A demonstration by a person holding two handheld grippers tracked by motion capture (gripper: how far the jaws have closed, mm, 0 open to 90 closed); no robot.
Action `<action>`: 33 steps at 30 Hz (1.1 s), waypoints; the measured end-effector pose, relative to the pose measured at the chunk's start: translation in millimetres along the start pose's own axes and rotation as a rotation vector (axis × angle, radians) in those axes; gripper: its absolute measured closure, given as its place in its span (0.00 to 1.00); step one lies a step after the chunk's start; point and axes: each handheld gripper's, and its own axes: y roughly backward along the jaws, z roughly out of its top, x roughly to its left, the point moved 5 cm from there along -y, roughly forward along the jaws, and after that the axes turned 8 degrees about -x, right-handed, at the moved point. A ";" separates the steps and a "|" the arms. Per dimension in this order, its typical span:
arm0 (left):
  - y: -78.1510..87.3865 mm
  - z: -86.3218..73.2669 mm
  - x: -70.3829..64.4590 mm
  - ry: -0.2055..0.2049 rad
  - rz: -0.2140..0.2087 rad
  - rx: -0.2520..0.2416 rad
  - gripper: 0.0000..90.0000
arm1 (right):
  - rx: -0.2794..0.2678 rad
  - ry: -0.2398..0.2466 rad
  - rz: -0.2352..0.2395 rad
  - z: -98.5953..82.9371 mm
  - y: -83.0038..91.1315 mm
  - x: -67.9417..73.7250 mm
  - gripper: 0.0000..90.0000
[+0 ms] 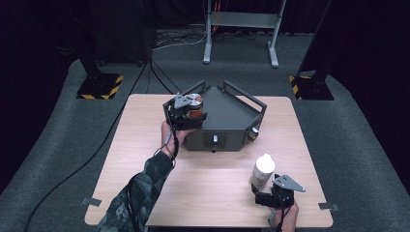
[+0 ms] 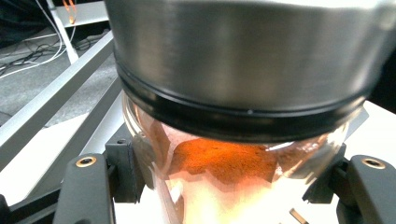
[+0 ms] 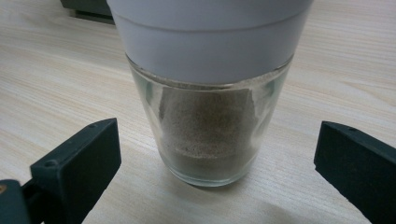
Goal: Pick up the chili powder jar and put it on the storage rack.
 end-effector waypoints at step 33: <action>-33.6 -10.0 -7.8 -0.013 0.035 0.033 0.35 | -0.004 0.003 0.001 -0.5 0.4 0.1 0.00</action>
